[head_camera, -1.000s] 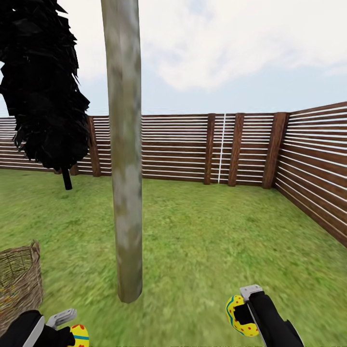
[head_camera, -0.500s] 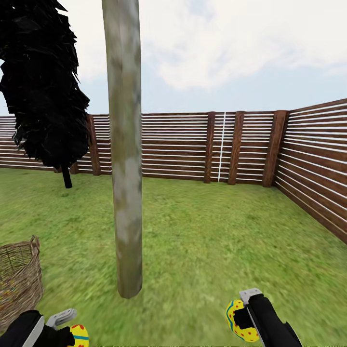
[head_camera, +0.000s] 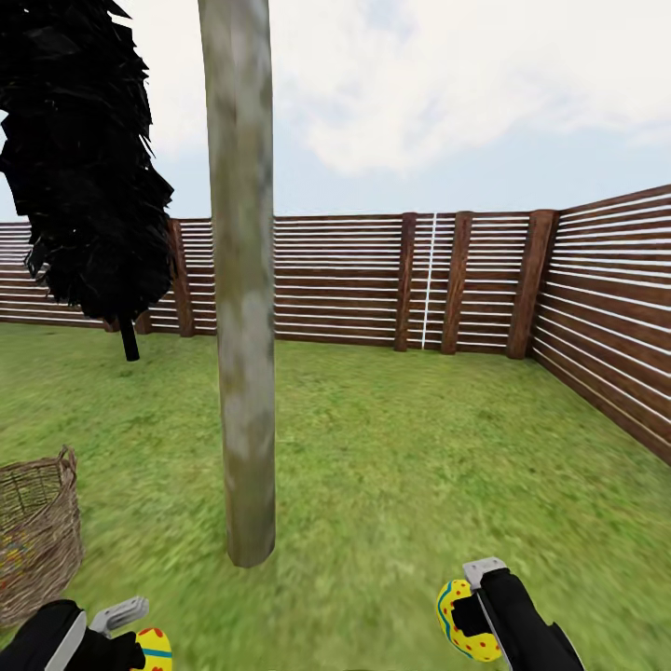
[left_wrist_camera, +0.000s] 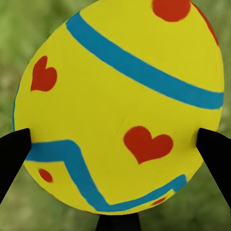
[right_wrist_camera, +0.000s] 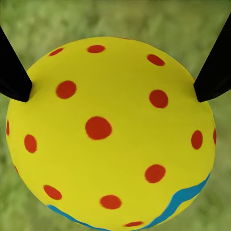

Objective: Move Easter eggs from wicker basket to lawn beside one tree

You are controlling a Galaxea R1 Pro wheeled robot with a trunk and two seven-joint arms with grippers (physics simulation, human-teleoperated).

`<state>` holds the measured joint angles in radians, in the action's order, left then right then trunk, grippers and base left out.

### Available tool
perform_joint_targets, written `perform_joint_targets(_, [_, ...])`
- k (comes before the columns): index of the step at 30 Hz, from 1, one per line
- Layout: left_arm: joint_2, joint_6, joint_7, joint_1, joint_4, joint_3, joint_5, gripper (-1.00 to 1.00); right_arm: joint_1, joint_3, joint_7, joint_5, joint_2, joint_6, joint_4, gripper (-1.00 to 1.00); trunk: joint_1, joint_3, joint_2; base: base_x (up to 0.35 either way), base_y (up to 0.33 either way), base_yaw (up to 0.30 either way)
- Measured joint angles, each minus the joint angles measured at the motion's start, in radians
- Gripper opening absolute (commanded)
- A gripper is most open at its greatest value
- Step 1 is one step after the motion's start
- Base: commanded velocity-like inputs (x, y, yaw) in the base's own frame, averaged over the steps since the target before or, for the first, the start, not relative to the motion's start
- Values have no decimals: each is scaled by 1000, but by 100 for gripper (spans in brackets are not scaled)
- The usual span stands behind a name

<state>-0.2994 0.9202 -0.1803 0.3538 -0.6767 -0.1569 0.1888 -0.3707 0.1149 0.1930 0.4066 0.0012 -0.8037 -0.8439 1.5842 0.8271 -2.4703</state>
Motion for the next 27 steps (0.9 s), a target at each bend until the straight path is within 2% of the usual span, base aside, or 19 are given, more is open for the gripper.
perform_joint_targets(5, [1, 0, 1, 0, 1, 0, -1, -100, 0, 0, 0, 1, 0, 0, 0, -100, 16, 16, -29, 0, 0, 0])
perform_joint_targets(27, [15, 0, 1, 0, 1, 2, -5, -100, 0, 0, 0, 0, 0, 0, 0, -100, 26, 101, -35, 0, 0, 0])
